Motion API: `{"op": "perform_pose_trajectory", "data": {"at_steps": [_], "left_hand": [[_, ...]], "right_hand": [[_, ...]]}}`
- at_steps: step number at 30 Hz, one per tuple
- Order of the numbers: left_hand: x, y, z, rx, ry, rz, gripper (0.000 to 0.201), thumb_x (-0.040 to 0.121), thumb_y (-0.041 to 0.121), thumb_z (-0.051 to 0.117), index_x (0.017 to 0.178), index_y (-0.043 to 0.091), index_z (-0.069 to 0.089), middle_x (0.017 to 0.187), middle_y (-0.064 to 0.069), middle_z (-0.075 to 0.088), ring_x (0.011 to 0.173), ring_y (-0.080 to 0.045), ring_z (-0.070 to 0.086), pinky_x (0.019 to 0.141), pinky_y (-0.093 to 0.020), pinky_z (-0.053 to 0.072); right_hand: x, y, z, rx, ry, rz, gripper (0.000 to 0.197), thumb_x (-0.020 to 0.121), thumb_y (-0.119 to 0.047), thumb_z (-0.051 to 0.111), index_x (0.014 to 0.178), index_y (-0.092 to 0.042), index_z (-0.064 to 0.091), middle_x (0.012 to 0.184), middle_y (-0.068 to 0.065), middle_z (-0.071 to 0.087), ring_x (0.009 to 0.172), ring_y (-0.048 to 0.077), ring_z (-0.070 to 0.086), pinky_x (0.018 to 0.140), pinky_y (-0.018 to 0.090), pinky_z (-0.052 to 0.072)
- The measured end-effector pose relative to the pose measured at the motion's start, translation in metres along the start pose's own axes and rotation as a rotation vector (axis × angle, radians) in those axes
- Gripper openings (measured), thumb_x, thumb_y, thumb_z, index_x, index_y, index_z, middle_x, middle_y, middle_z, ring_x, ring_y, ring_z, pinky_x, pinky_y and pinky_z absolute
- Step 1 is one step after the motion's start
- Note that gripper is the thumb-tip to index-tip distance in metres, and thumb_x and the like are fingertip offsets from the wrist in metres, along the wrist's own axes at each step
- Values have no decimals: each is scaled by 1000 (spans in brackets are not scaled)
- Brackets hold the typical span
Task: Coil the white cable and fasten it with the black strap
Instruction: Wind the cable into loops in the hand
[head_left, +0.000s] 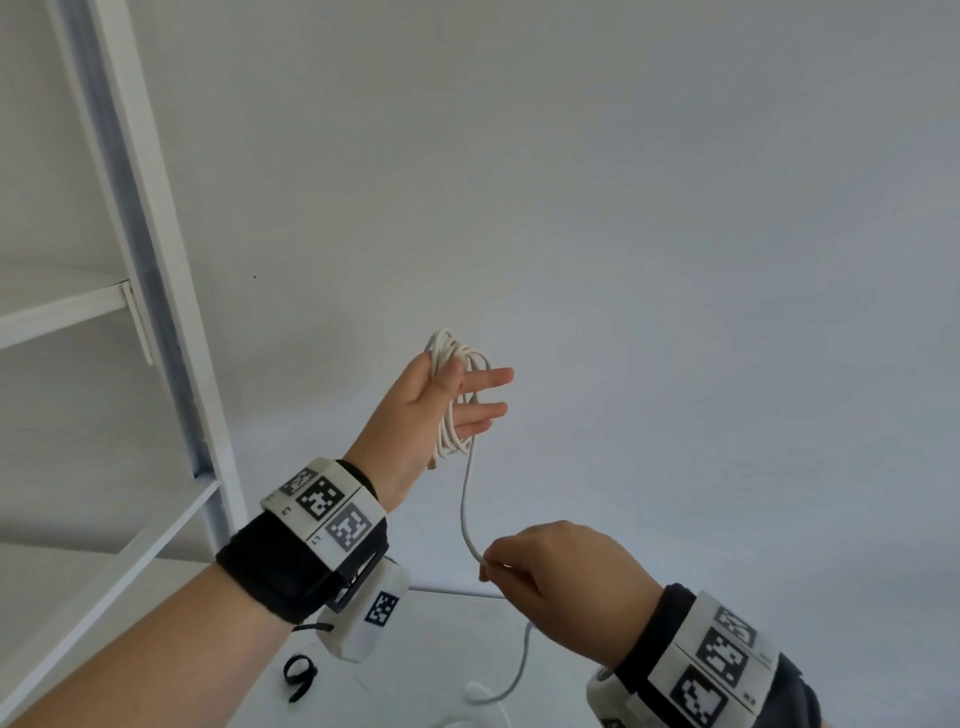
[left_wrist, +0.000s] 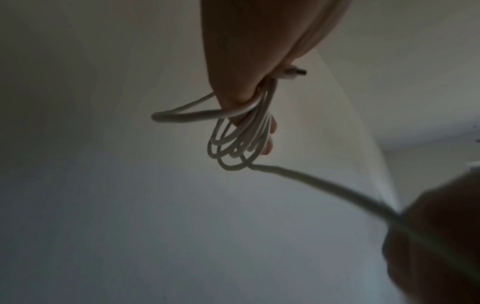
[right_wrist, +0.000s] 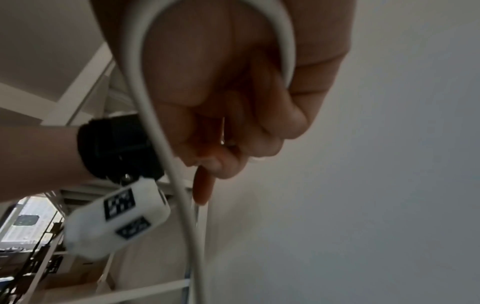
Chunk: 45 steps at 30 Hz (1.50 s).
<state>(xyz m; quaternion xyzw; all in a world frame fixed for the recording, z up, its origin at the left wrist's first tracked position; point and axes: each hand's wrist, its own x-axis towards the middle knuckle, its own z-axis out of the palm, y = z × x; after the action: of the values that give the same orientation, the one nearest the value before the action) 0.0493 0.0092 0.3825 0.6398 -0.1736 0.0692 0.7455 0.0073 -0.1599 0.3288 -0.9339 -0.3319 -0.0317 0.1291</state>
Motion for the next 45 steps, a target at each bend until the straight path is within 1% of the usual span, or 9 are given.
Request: {"op": "perform_pose_trajectory", "data": {"at_steps": [8, 12, 14, 19, 24, 27, 32, 37, 45], "left_hand": [[-11, -13, 1, 333, -186, -59, 27, 89, 41, 39, 110, 29, 50, 124, 16, 59, 120, -11, 52, 104, -33, 40], [-18, -12, 5, 437, -228, -72, 20, 92, 39, 39, 87, 28, 54, 88, 17, 62, 79, 3, 57, 75, -15, 46], [-20, -13, 7, 466, -240, -83, 24, 97, 31, 38, 83, 17, 52, 73, 7, 52, 68, -5, 50, 70, -26, 47], [-28, -7, 15, 277, -258, -183, 20, 98, 28, 34, 104, 26, 53, 103, 2, 65, 87, -11, 70, 83, -26, 54], [-38, -5, 16, 188, -306, -284, 34, 98, 39, 30, 120, 25, 51, 106, 1, 73, 63, -35, 69, 71, -32, 57], [-41, -5, 17, 165, -312, -272, 49, 89, 50, 31, 119, 15, 49, 104, 0, 74, 40, -22, 57, 64, -38, 56], [-42, -3, 18, 104, -281, -235, 62, 79, 54, 35, 116, 7, 50, 100, -6, 75, 28, -9, 26, 43, -26, 34], [-41, -1, 15, -75, -283, -284, 44, 85, 44, 41, 93, 2, 47, 88, -15, 73, 26, -7, 21, 34, -16, 27], [-34, 13, 3, -508, -362, -361, 28, 88, 39, 45, 77, 14, 51, 49, 9, 37, 24, 1, 25, 30, -12, 25]], "right_hand": [[0, -12, -48, -59, 147, -98, 25, 93, -41, 41, 95, -28, 62, 82, -6, 60, 77, 15, 56, 67, 34, 48], [7, -5, -64, -106, 293, -134, 21, 87, -42, 45, 93, -34, 63, 77, -8, 62, 67, 9, 52, 48, 18, 34], [10, -2, -70, -100, 315, -114, 31, 84, -50, 37, 95, -38, 63, 71, -8, 58, 61, 9, 49, 47, 20, 32], [12, 0, -78, -86, 356, -105, 32, 84, -47, 38, 88, -34, 66, 68, -7, 56, 59, 11, 51, 50, 28, 44], [17, 7, -84, -21, 449, -62, 6, 85, -33, 60, 81, -28, 63, 71, -13, 58, 61, 4, 51, 55, 29, 46], [20, 12, -86, 26, 461, -46, 8, 81, -34, 64, 78, -28, 60, 68, -14, 56, 61, 1, 49, 57, 28, 46], [28, 21, -83, 157, 468, -15, 11, 77, -35, 68, 74, -27, 60, 67, -8, 61, 62, 8, 52, 60, 35, 49], [33, 34, -72, 342, 496, 5, 17, 74, -34, 71, 70, -20, 62, 64, -2, 62, 58, 11, 51, 57, 22, 43], [35, 70, -44, 592, 478, 220, 20, 86, -11, 58, 67, -17, 61, 50, -4, 48, 41, 4, 39, 44, 15, 36]]}}
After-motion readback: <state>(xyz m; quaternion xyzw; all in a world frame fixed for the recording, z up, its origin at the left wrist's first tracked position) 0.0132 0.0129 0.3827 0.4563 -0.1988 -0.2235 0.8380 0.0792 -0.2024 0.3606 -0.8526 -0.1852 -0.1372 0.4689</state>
